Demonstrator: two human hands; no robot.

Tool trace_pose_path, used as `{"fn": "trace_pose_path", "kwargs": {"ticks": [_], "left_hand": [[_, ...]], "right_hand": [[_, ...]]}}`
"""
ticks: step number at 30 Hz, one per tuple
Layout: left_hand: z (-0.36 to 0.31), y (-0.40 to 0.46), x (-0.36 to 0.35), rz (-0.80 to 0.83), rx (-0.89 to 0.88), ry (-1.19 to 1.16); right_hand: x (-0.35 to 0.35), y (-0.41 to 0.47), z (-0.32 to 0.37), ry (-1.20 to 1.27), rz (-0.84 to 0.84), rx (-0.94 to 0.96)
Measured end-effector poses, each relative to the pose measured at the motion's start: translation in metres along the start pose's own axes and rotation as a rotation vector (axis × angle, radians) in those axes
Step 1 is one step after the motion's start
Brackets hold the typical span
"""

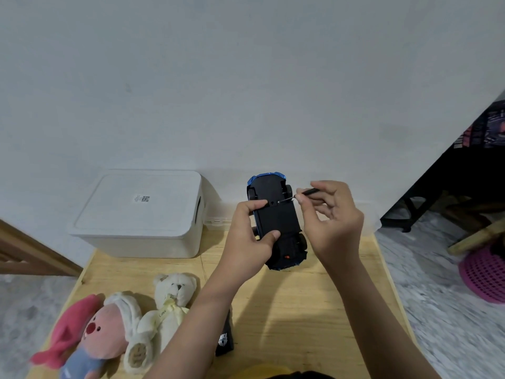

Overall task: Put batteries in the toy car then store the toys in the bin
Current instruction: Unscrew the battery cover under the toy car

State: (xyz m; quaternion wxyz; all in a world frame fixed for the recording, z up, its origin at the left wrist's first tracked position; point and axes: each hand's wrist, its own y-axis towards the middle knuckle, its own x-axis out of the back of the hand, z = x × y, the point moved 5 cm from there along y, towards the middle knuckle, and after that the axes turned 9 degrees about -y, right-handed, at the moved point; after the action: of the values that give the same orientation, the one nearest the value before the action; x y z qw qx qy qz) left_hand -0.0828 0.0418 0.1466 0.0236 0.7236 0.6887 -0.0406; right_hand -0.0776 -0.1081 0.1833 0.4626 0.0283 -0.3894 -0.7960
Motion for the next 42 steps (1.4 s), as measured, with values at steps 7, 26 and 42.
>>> {"fn": "trace_pose_path", "kwargs": {"ticks": [7,26,42], "left_hand": [[0.0,-0.003,0.0,-0.003,0.035,0.028],[0.007,-0.006,-0.005,0.033,0.117,-0.074],[0.014,-0.006,0.002,-0.015,0.06,-0.035]], "right_hand": [[0.003,-0.001,0.011,0.011,-0.098,0.072],[-0.005,-0.002,0.015,0.232,0.0,-0.153],[-0.003,-0.006,0.015,0.199,0.016,-0.17]]}}
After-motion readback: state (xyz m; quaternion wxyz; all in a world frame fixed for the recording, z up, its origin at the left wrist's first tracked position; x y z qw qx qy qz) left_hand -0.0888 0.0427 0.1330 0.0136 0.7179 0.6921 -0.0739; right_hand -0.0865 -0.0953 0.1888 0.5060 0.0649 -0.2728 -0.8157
